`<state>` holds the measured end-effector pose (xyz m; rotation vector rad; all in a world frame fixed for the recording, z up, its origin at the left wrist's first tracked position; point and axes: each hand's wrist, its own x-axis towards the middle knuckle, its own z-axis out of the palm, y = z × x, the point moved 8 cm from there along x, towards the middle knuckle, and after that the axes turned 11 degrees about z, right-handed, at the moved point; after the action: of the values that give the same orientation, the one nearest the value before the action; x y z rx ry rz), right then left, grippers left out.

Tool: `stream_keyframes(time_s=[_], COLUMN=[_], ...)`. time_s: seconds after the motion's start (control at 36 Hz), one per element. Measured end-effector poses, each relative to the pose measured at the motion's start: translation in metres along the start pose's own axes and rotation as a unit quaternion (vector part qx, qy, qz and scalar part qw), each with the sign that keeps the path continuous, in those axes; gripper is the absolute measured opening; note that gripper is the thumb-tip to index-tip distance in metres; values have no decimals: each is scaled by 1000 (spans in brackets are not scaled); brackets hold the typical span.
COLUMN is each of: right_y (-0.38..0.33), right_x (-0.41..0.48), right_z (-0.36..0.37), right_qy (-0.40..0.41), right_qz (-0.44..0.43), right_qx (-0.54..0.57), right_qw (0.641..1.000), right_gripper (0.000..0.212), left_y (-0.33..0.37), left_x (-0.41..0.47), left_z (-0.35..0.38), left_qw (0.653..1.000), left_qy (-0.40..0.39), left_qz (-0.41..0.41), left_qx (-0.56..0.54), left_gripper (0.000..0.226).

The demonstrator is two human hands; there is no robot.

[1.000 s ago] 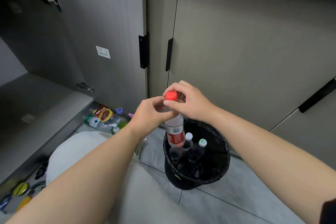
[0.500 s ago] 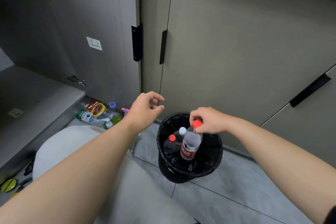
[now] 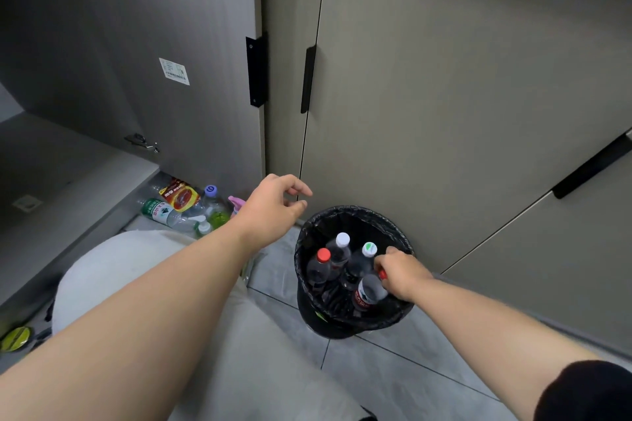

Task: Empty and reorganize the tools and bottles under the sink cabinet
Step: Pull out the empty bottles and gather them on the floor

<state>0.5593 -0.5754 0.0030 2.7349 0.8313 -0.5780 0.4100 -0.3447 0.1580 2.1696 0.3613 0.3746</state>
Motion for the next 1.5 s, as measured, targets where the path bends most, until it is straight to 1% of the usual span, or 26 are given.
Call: stream_keyframes(time_s=[0.14,0.28,0.39,0.47,0.53,0.64,0.72,0.81,0.86,0.92,1.0,1.08,1.14,1.19,1.28,1.33,1.44,1.5], right_y=[0,-3,-11,-22,-36,-86,-141,-204,-248,-292,-354,-411,-446,-476,-517,-540,-572,-584], right_x=[2,5,4,4,5,3,-2,-9,-11,-7,10,41,66,94,134,158,191,203], right_z=[11,7,-12,-39,-61,-108,-140,-167,-177,-178,-162,-129,-106,-85,-54,-33,-1,10], right_qy=[-10,-4,-3,21,47,112,153,165,150,106,33,-39,-88,-112,-128,-124,-105,-89], right_qz=[9,16,16,10,-9,-86,-155,-228,-275,-313,-340,-333,-319,-297,-263,-243,-204,-189], right_qx=[-11,-39,-98,-93,-73,-25,28,94,132,162,176,146,134,107,70,44,-10,-20], right_qw=[1000,999,995,995,996,990,976,955,940,930,923,931,934,942,954,961,973,978], right_gripper=[21,24,33,28,25,25,20,18,15,14,14,22,23,29,47,56,63,68], left_y=[-4,-8,-14,-18,-22,-28,-42,-77,-114,-158,-223,-277,-307,-335,-376,-404,-452,-471], left_x=[-1,-2,-4,-6,-6,-5,1,-3,-15,-36,-70,-101,-115,-124,-131,-135,-142,-146], left_z=[-2,-7,-4,1,2,-20,-64,-116,-150,-175,-203,-221,-230,-235,-237,-232,-208,-191], left_qw=[1000,998,993,987,984,976,979,980,977,967,952,938,932,927,922,918,908,902], left_qy=[-1,7,-34,-83,-104,-110,-93,-47,-5,13,7,-14,-24,-23,-15,-1,29,29], left_qz=[-16,-57,-95,-118,-137,-177,-178,-190,-215,-253,-306,-345,-362,-374,-381,-388,-400,-406], left_qx=[16,26,54,65,40,-61,-47,-27,-13,-13,-2,-11,-22,-36,-63,-81,-122,-143], left_gripper=[14,13,10,5,3,10,16,12,11,16,18,13,12,13,14,14,8,6])
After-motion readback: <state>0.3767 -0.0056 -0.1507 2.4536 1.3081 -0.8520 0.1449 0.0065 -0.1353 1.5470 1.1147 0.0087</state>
